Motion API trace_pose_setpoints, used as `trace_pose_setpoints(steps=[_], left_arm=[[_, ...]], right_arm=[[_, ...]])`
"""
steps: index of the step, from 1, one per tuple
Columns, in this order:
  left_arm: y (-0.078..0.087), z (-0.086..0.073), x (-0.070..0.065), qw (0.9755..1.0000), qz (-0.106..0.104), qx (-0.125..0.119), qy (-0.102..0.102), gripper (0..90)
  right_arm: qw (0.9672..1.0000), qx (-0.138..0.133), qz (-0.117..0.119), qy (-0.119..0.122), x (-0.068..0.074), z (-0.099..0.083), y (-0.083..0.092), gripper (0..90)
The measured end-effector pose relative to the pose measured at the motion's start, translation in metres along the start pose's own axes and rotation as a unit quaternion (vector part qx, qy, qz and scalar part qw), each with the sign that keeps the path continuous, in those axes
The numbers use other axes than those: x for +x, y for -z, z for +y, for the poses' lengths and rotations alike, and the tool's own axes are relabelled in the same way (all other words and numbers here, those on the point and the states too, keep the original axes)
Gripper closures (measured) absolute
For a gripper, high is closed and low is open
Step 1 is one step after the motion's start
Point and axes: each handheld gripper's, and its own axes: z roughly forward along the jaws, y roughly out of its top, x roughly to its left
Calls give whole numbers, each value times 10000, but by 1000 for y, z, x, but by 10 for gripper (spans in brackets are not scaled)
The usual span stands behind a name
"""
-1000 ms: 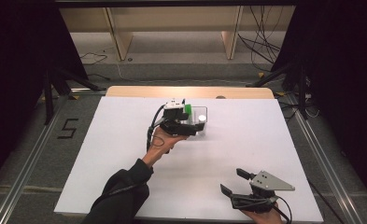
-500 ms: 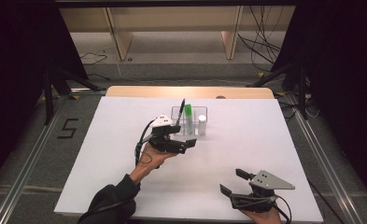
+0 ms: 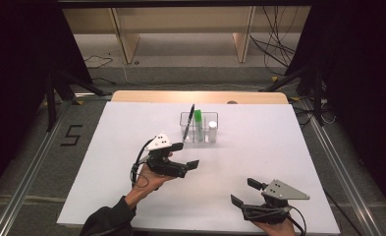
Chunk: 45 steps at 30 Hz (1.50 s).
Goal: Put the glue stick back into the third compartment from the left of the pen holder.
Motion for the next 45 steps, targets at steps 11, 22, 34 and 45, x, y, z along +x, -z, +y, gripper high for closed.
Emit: trace_pose_setpoints(steps=[11,22,34,45], left_arm=[[24,-22,-3,10000,49,-6,-79,91],[52,-46,-8,9999,4,114,16,93],[77,-64,-10,9996,34,79,256,93],[84,-69,-11,9994,227,51,240,93]], right_arm=[[10000,-46,-9,-45,-2,-1,0,193],[9999,-88,-17,-80,-4,-2,1,192],[9999,-105,-46,-19,-3,-2,1,192],[9999,-98,-46,16,-3,-2,1,192]])
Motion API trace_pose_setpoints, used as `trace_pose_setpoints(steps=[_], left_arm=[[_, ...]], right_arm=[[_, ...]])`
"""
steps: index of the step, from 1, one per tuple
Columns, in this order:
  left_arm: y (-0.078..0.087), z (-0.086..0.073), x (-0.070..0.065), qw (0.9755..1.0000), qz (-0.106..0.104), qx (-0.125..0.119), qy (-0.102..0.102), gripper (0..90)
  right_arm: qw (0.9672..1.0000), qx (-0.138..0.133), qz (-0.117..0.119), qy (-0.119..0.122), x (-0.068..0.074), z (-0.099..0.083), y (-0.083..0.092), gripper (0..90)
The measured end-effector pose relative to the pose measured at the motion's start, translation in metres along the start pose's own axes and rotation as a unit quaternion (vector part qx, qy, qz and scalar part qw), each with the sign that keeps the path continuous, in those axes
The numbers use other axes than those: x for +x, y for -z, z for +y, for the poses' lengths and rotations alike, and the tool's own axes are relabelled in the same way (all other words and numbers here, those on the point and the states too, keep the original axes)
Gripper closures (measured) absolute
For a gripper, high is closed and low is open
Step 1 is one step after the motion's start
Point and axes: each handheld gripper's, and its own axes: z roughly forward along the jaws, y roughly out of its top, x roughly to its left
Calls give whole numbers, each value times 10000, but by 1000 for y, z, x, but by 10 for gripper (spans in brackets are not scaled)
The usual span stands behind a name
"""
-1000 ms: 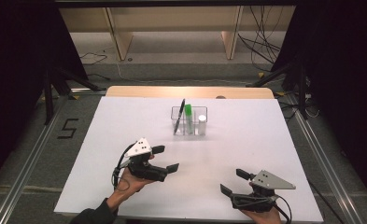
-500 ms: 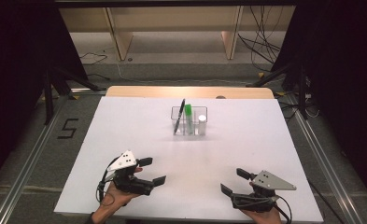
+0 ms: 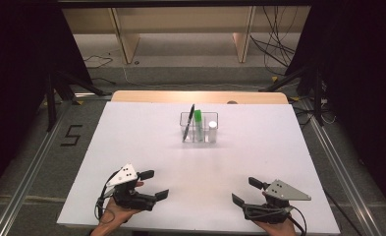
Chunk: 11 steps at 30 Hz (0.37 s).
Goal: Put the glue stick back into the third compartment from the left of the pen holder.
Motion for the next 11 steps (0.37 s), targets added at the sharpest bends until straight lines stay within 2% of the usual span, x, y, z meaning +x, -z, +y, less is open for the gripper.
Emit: trace_pose_setpoints(steps=[11], left_arm=[[-2,0,1,10000,-1,6,2,93]], right_arm=[[10000,30,6,40,0,-1,-1,192]])
